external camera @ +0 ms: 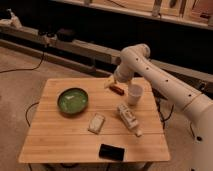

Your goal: Drag the ceramic bowl in a circle

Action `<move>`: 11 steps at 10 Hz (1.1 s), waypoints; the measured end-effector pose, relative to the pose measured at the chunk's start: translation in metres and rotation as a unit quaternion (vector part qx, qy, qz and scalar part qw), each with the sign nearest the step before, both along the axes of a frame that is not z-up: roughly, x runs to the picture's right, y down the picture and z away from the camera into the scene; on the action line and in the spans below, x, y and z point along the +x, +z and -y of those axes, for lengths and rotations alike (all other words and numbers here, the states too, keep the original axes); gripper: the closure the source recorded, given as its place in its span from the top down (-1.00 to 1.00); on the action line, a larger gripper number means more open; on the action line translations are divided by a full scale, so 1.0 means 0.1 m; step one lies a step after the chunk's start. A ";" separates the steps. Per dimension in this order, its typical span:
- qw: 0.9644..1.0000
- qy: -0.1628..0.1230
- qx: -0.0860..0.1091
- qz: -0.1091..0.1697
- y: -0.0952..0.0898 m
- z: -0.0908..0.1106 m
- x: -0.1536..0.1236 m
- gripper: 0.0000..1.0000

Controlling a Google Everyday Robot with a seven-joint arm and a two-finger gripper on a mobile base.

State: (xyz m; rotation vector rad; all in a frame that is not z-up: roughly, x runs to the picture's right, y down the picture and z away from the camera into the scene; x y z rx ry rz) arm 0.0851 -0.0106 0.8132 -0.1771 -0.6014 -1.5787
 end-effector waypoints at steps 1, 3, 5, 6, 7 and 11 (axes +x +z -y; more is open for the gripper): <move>1.000 0.001 0.000 0.000 0.00 0.01 0.00 0.60; 1.000 0.000 0.020 -0.002 0.10 0.13 -0.10 0.60; 0.998 -0.011 0.061 0.003 0.28 0.35 -0.48 0.60; 0.996 -0.022 0.082 0.009 0.39 0.42 -0.72 0.60; 0.995 -0.030 0.089 0.018 0.49 0.41 -0.92 0.60; 0.992 -0.078 0.067 0.069 0.91 -0.02 -1.53 0.60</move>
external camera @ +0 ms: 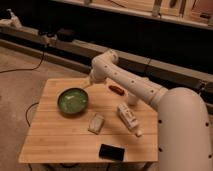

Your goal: Drag the ceramic bowl in a circle

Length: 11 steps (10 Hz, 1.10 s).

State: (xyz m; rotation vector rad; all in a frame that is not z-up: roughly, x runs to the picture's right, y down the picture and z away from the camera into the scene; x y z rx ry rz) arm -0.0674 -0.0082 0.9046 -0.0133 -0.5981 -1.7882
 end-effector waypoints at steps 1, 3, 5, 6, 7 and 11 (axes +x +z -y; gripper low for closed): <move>1.000 -0.010 -0.004 0.007 0.07 -0.08 -0.07 0.60; 1.000 -0.012 -0.004 0.007 0.08 -0.09 -0.07 0.60; 1.000 -0.011 -0.004 0.007 0.08 -0.09 -0.06 0.60; 1.000 -0.012 -0.004 0.007 0.08 -0.09 -0.07 0.60; 1.000 -0.014 -0.004 0.011 0.11 -0.11 -0.09 0.60; 0.998 -0.057 -0.011 0.027 0.42 -0.34 -0.38 0.60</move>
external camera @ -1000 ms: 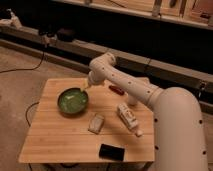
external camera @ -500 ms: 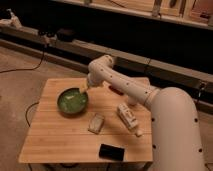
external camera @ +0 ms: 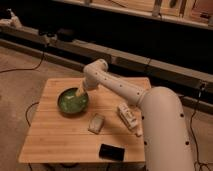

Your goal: Drag the ceramic bowl in a circle

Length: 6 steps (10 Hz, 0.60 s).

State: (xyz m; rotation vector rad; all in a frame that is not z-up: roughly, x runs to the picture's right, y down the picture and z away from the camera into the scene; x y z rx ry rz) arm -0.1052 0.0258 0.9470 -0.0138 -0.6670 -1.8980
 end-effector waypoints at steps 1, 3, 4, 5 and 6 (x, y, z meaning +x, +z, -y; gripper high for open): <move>1.000 -0.004 0.000 -0.001 0.06 0.00 -0.01 0.60; 1.000 -0.016 0.006 -0.003 0.18 0.01 -0.08 0.54; 1.000 -0.022 0.010 -0.004 0.24 0.02 -0.11 0.34; 1.000 -0.027 0.014 -0.003 0.28 0.04 -0.14 0.17; 0.999 -0.032 0.017 0.000 0.31 0.05 -0.16 -0.03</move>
